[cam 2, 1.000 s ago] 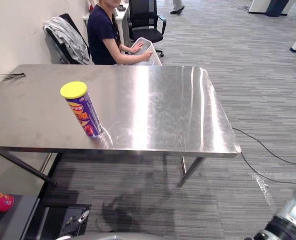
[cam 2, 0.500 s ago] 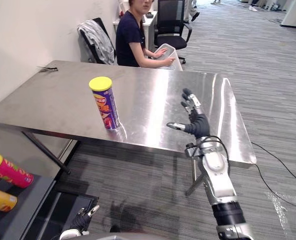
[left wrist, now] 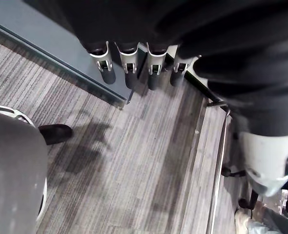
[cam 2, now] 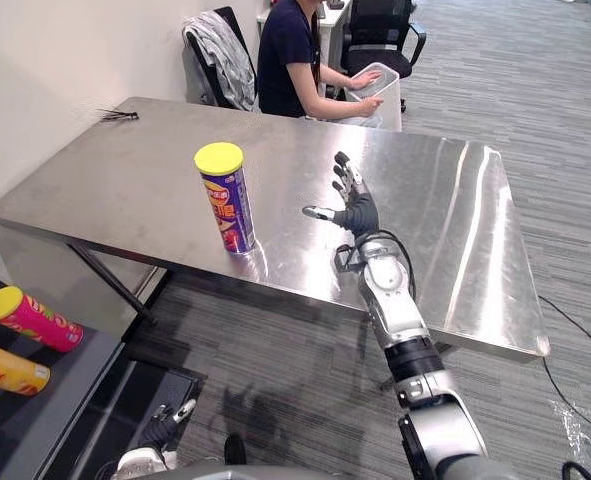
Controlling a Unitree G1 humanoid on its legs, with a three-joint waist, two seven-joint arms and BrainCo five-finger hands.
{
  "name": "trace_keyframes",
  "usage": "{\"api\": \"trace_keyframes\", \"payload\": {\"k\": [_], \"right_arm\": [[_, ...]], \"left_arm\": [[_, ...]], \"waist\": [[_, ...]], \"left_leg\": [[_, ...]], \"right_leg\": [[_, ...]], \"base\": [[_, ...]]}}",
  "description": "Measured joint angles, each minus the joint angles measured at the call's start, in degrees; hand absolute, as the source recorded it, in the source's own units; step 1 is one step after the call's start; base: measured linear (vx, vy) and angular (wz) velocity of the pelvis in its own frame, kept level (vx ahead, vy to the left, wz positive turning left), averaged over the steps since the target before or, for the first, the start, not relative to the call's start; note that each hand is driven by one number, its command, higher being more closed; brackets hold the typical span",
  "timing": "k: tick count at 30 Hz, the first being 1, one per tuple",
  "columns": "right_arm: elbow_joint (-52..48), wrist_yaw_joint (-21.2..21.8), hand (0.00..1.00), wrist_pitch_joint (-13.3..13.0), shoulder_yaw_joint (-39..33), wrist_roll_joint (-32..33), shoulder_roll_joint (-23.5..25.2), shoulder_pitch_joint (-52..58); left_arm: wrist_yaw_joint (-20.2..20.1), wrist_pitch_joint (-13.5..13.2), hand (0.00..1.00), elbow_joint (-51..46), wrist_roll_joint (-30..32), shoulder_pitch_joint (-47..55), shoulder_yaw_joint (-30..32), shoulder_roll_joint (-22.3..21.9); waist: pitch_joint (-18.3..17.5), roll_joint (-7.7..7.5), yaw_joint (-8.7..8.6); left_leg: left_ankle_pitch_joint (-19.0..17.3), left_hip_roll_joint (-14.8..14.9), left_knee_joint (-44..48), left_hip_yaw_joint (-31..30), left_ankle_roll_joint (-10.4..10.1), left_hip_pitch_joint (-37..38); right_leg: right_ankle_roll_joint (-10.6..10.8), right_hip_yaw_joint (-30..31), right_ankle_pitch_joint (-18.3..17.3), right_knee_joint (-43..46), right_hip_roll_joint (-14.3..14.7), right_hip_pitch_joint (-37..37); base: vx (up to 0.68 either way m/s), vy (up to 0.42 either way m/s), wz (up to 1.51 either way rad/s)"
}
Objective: Put the gum and the chips on the shelf.
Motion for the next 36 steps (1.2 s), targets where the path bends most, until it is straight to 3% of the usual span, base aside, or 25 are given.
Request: {"api": "trace_keyframes", "payload": {"k": [12, 36], "right_arm": [[3.45, -0.78, 0.0, 1.71, 4.9, 0.03, 4.01, -5.63], [7.82, 0.24, 0.0, 2.09, 8.13, -0.02, 4.82, -13.98]], "left_arm": [[0.45, 0.07, 0.0, -2.35, -0.67, -0.63, 0.0, -0.19], [0.85, -0.01, 0.0, -3.3, -2.39, -0.84, 1.64, -0.36]], "waist": [[2.93, -0.29, 1.84], [5.23, -0.53, 2.14]], "left_leg": [[-0.37, -0.39, -0.02, -2.02, -0.51, -0.34], [-0.5, -0.37, -0.05, -4.62, -0.72, -1.58]], "right_leg": [[0.13, -2.2, -0.36, -0.15, -0.17, 1.02], [0.23, -5.49, -0.55, 0.13, -0.13, 1.69]], "base": [[0.0, 0.002, 0.09], [0.01, -0.002, 0.06]]}}
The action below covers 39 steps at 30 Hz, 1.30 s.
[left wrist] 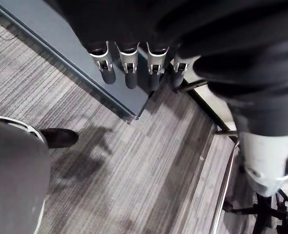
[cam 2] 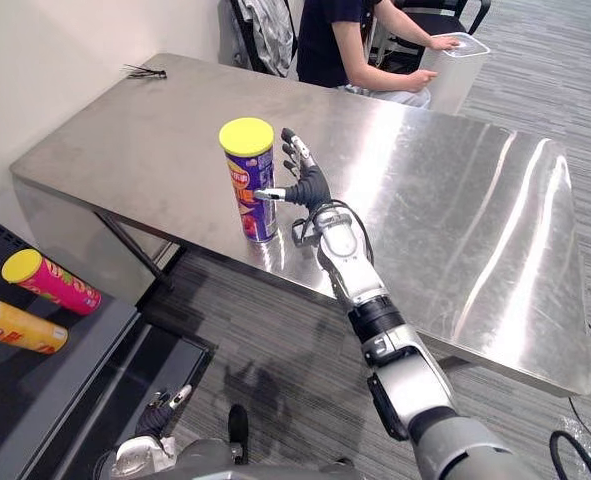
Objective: Put the gum and the chips on the shelf.
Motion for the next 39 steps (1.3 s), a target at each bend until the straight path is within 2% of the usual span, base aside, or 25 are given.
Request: {"api": "trace_keyframes", "payload": {"k": [2, 9, 11, 17, 20, 28, 29, 39], "right_arm": [[0.01, 0.08, 0.0, 0.04, 1.05, 0.0, -0.03, -1.3], [0.17, 0.05, 0.0, 0.81, 1.08, -0.01, -0.53, -5.15], [1.14, 0.06, 0.0, 1.0, 1.36, -0.01, -0.54, -6.07], [2.42, 0.12, 0.0, 1.3, 2.66, -0.05, -0.6, -7.31], [3.31, 0.17, 0.0, 1.5, 2.78, -0.07, -0.56, -7.29], [3.65, 1.06, 0.0, 1.78, 5.2, -0.08, 2.56, 1.49], [3.66, 1.35, 1.0, 1.79, 5.62, -0.07, 2.88, 2.41], [4.51, 2.55, 1.0, 1.74, 6.54, -0.59, 5.74, 3.45]], "left_arm": [[0.03, 0.01, 0.0, 0.0, -0.02, -0.13, -0.06, 0.01], [0.72, 0.01, 0.0, 0.01, -0.03, -0.36, -0.1, 0.07], [1.1, 0.05, 0.0, 0.11, -0.12, -0.79, -0.22, 0.04], [1.29, 0.07, 0.0, 0.35, -0.18, -1.25, -0.56, 0.09], [1.36, 0.06, 0.0, 0.33, -0.3, -1.54, -0.67, 0.04], [1.58, 0.19, 0.0, 0.12, -0.26, -1.48, -0.43, 0.43], [1.59, 0.19, 0.0, 0.09, -0.26, -1.48, -0.38, 0.5], [1.67, 0.77, 0.0, 0.0, -0.22, -1.48, -0.05, 1.33]], "waist": [[0.07, -0.13, 0.07], [0.1, -0.23, 0.43], [0.08, -0.26, 1.47], [0.06, -0.27, 1.83], [0.05, -0.28, 2.77], [0.01, -1.05, 2.84], [0.01, -1.19, 2.86], [0.03, -2.25, 2.86]], "left_leg": [[0.67, 0.15, 0.02, -0.19, 0.61, -0.66], [1.55, 0.77, 0.4, -1.45, 0.5, -1.71], [1.77, 1.18, 0.4, -1.45, 0.27, -1.76], [3.15, 2.05, 0.15, -3.04, 0.02, -3.55], [3.84, 2.73, 0.03, -3.23, -0.19, -3.76], [3.67, 2.42, 0.02, -3.04, -0.63, -3.61], [3.59, 2.25, 0.03, -3.04, -0.64, -3.61], [3.56, 1.52, 0.38, -2.81, -0.27, -3.25]], "right_leg": [[-0.04, 0.15, 0.03, 0.34, 0.06, -0.84], [-0.51, 0.05, 0.34, 0.95, 0.8, -1.32], [-0.51, 0.1, 0.34, 0.96, 1.22, -1.45], [-1.39, -0.86, -0.19, 1.12, 2.36, -2.42], [-1.9, -0.84, -0.59, 1.94, 2.66, -2.94], [-1.49, -1.39, -2.08, 1.87, 2.17, -2.96], [-1.33, -1.38, -2.13, 1.87, 2.02, -2.94], [-0.83, -1.27, -1.54, 1.81, 1.47, -2.38]], "base": [[0.01, 0.001, 0.02], [0.02, -0.002, 0.1], [-0.01, -0.01, -0.02], [-0.07, -0.024, 0.1], [-0.09, -0.01, 0.0], [-0.05, 0.008, 0.01], [0.04, 0.008, 0.02], [0.06, -0.009, 0.0]]}}
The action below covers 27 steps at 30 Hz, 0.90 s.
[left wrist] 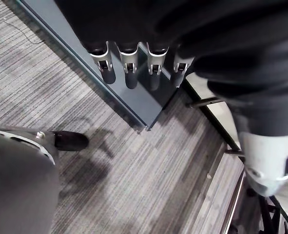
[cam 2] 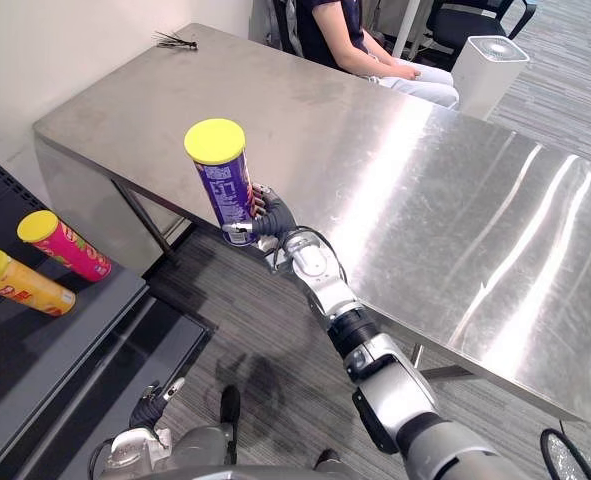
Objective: Put the gum and the chips on the shelf.
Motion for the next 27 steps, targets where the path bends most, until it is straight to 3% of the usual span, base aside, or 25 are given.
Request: {"api": "trace_keyframes", "payload": {"k": [9, 15, 17, 22, 27], "right_arm": [[0.34, -1.63, 1.0, 0.39, -0.66, -2.27, 0.46, 0.49], [-16.31, -4.13, 1.0, 0.31, -6.13, -4.41, -2.48, 5.83], [-23.2, -4.56, 1.0, -0.95, -9.87, -4.38, -5.12, 7.66], [-35.24, -4.79, 1.0, -3.07, -18.65, -3.07, -10.63, 14.21], [-41.51, -4.02, 1.0, -4.77, -26.74, -1.01, -12.74, 22.56]], "left_arm": [[0.03, -0.02, 0.0, 0.05, 0.5, 0.02, -0.13, 0.13], [0.09, 0.01, 0.0, 0.15, 0.77, 0.23, -0.15, 1.03], [0.1, 0.06, 0.0, 0.28, 0.97, 0.49, -0.18, 1.49], [0.07, 0.03, 0.0, 0.25, 1.19, 2.42, -0.06, 2.15], [-0.09, -0.01, 0.0, 1.29, 3.19, 3.74, 0.04, 2.38]], "waist": [[0.05, -0.06, -0.01], [-0.03, -0.32, -0.19], [-0.23, -0.64, -0.39], [-1.37, -1.77, -2.41], [-3.58, -1.45, -4.26]], "left_leg": [[-0.62, 0.31, -0.36, 0.53, -0.26, 0.91], [-0.48, 0.51, -0.35, 1.52, -0.04, 0.71], [-0.42, 0.52, -0.33, 1.62, 0.03, 0.75], [-0.4, 0.65, 0.01, 2.54, 0.03, 1.21], [-0.47, 1.02, -0.19, 3.11, -0.04, 1.78]], "right_leg": [[0.01, 0.39, -0.04, -0.02, -0.03, 0.45], [0.16, 1.89, 0.17, 0.15, 0.02, -0.49], [0.16, 2.09, 0.19, 0.11, 0.05, -0.54], [0.07, 2.87, 0.27, 0.03, 0.18, -0.46], [-0.03, 4.17, 0.44, 0.01, 0.52, -0.62]], "base": [[-0.04, 0.002, -0.03], [-0.01, 0.007, -0.09], [0.03, -0.007, -0.05], [0.04, -0.01, -0.08], [-0.02, -0.007, -0.13]]}}
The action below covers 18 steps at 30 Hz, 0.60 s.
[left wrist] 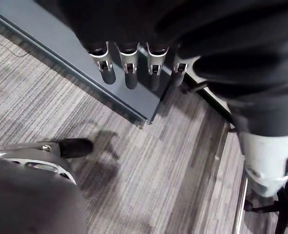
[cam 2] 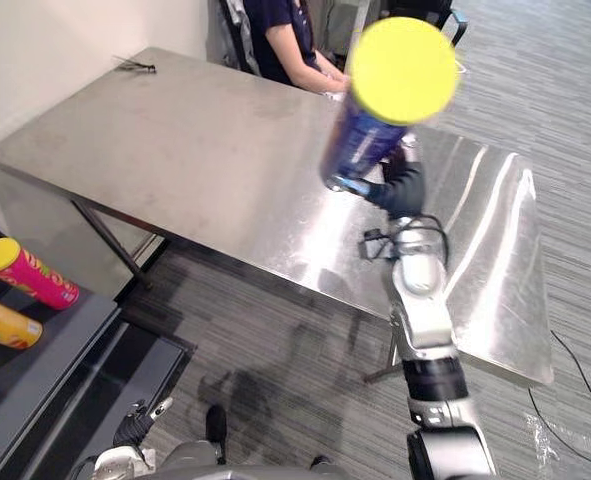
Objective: Put the gum and the chips on the shelf.
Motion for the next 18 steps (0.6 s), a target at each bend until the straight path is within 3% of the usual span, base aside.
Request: {"api": "trace_keyframes", "payload": {"k": [10, 18], "right_arm": [[-3.85, 0.36, 1.0, -1.42, -6.49, 3.42, 0.29, 10.55], [-4.96, 2.01, 1.0, -1.42, -7.22, 5.81, 2.74, 15.52]], "left_arm": [[-0.58, 0.09, 0.0, 1.78, 0.0, 3.72, 0.09, -0.32], [-1.94, 0.11, 0.0, 1.73, 0.0, 4.68, 0.07, -0.32]], "waist": [[-2.64, 2.23, -1.96], [-3.63, 1.76, -2.11]], "left_leg": [[-0.6, 1.76, -0.16, 1.82, -0.84, 1.03], [-0.62, 1.68, -0.07, 2.99, -0.84, 1.19]], "right_leg": [[-0.66, 2.67, 0.25, 0.0, 1.27, -1.04], [-0.55, 3.81, 0.38, 0.13, 1.33, -1.69]], "base": [[-0.05, -0.001, -0.14], [0.03, 0.003, -0.08]]}}
